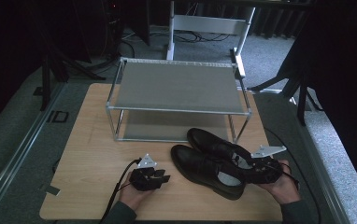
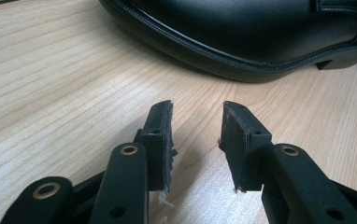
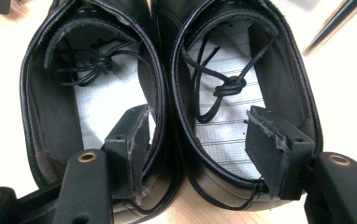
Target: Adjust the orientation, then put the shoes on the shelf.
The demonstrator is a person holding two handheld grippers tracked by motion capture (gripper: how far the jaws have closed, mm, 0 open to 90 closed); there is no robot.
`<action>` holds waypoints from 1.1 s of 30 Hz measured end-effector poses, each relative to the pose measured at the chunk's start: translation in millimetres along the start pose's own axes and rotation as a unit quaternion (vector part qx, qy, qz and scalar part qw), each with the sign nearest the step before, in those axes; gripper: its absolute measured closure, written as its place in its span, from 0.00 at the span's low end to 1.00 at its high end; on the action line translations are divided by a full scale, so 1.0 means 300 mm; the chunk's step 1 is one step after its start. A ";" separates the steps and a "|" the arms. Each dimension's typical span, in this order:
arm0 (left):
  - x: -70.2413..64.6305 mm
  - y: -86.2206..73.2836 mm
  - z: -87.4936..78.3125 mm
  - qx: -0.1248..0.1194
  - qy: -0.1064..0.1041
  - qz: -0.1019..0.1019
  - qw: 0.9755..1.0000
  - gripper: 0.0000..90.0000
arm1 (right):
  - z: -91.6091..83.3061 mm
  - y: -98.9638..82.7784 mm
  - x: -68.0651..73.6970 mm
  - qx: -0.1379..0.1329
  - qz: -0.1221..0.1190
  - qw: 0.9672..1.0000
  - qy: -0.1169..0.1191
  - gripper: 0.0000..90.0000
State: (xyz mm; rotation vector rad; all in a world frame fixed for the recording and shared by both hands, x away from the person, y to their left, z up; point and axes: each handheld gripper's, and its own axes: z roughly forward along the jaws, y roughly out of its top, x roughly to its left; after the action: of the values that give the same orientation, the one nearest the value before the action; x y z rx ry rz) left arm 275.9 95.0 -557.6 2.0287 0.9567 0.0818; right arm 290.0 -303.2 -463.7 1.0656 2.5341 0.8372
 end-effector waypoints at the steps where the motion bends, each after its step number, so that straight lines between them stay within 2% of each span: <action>1: -0.001 0.000 0.001 0.001 0.001 0.001 1.000 0.71 | 0.002 0.001 0.000 0.003 -0.001 1.000 0.001 0.44; 12: -0.010 0.002 0.006 0.003 0.000 0.005 1.000 0.71 | 0.019 0.021 -0.009 0.035 -0.008 0.999 0.016 0.42; 15: -0.012 0.002 0.005 0.003 -0.001 0.005 1.000 0.71 | 0.030 0.030 -0.010 0.052 -0.002 0.998 0.019 0.40; 19: -0.013 0.003 0.006 0.003 -0.001 0.005 1.000 0.71 | 0.036 0.043 -0.010 0.072 -0.007 0.997 0.022 0.41; 28: -0.017 0.003 0.004 0.001 -0.001 0.007 1.000 0.71 | 0.051 0.070 -0.014 0.126 -0.012 0.992 0.024 0.43; 33: -0.015 0.004 0.001 -0.001 0.000 0.006 1.000 0.71 | 0.062 0.086 -0.006 0.154 -0.019 0.988 0.025 0.51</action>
State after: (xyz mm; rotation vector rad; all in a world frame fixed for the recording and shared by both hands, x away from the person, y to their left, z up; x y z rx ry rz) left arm 273.5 91.3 -555.7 2.0332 0.9443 0.0880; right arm 314.2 -282.5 -462.8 1.0886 2.7814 0.4761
